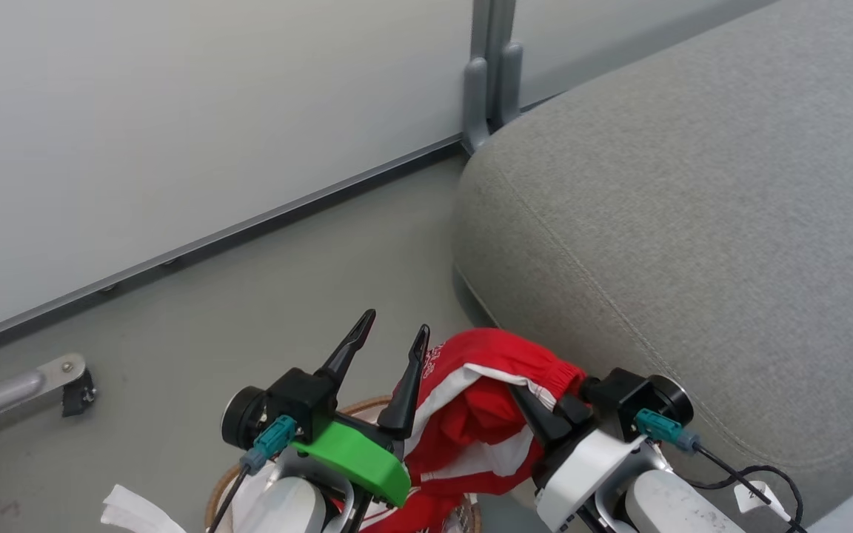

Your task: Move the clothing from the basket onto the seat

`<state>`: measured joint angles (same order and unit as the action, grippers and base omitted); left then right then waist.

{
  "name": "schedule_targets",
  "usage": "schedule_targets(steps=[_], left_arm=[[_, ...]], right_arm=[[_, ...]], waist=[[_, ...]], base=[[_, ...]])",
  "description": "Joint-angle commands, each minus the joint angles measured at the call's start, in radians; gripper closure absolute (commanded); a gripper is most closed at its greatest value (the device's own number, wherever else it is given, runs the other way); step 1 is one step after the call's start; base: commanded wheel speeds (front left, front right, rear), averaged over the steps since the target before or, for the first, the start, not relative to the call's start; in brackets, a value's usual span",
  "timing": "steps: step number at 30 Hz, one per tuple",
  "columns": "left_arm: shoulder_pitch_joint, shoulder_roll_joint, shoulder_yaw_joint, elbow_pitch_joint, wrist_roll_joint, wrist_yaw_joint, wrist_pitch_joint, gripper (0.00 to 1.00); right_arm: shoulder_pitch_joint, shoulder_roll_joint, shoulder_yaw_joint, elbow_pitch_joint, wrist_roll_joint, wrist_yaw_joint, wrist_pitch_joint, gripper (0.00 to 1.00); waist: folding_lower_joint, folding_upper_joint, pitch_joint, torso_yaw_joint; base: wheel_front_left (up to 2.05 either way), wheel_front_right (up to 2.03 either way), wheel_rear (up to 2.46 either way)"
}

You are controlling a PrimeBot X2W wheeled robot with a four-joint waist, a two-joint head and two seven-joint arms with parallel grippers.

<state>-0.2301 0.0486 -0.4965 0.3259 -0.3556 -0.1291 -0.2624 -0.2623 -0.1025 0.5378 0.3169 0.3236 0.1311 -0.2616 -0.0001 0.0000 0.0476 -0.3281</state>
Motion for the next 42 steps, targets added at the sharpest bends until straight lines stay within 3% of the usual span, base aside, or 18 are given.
schedule_targets(steps=[1,5,12,16,21,31,36,42], left_arm=[[0.008,0.003,0.001,-0.007,0.011,-0.003,-0.004,0.0],[-0.001,0.005,-0.007,-0.019,0.011,-0.003,-0.004,0.0],[-0.053,0.017,-0.073,-0.025,-0.001,-0.003,-0.004,0.0],[-0.082,0.034,-0.096,-0.035,0.002,-0.003,-0.004,0.0],[-0.109,0.063,-0.1,-0.059,0.015,-0.003,-0.004,0.0],[-0.195,0.131,-0.151,-0.065,0.016,-0.003,-0.004,0.0],[-0.227,0.153,-0.159,-0.068,0.012,-0.003,-0.004,0.0],[-0.269,0.163,-0.168,-0.072,0.011,-0.003,-0.004,0.0]], right_arm=[[0.006,-0.003,-0.003,-0.007,-0.007,-0.001,-0.005,1.0],[0.0,0.004,-0.028,-0.013,0.004,-0.001,-0.005,1.0],[-0.063,-0.007,-0.101,-0.051,-0.022,-0.001,-0.005,1.0],[-0.154,-0.049,-0.128,-0.07,-0.046,-0.001,-0.005,1.0],[-0.357,-0.148,-0.146,-0.074,-0.072,-0.001,-0.005,1.0],[-0.722,-0.354,-0.273,0.039,-0.145,-0.001,-0.005,1.0],[-0.832,-0.401,-0.329,0.133,-0.175,-0.001,-0.005,1.0],[-0.865,-0.409,-0.398,0.271,-0.22,-0.001,-0.005,1.0]], waist=[[0.0001,0.0,0.024,-0.124],[0.0001,0.0,0.038,-0.189],[0.0001,0.0,0.095,-0.211],[0.0001,0.0,0.139,-0.215],[0.0001,0.0,0.216,-0.214],[0.0001,0.0,0.405,-0.111],[0.0001,0.0,0.475,-0.058],[0.0001,0.0,0.545,0.013]], base=[[0.0,0.0,0.0],[0.0,0.0,0.0],[0.0,0.0,0.0],[0.0,0.0,0.0],[0.0,0.0,0.0],[0.0,0.0,0.0],[0.0,0.0,0.0],[0.0,0.0,0.0]])
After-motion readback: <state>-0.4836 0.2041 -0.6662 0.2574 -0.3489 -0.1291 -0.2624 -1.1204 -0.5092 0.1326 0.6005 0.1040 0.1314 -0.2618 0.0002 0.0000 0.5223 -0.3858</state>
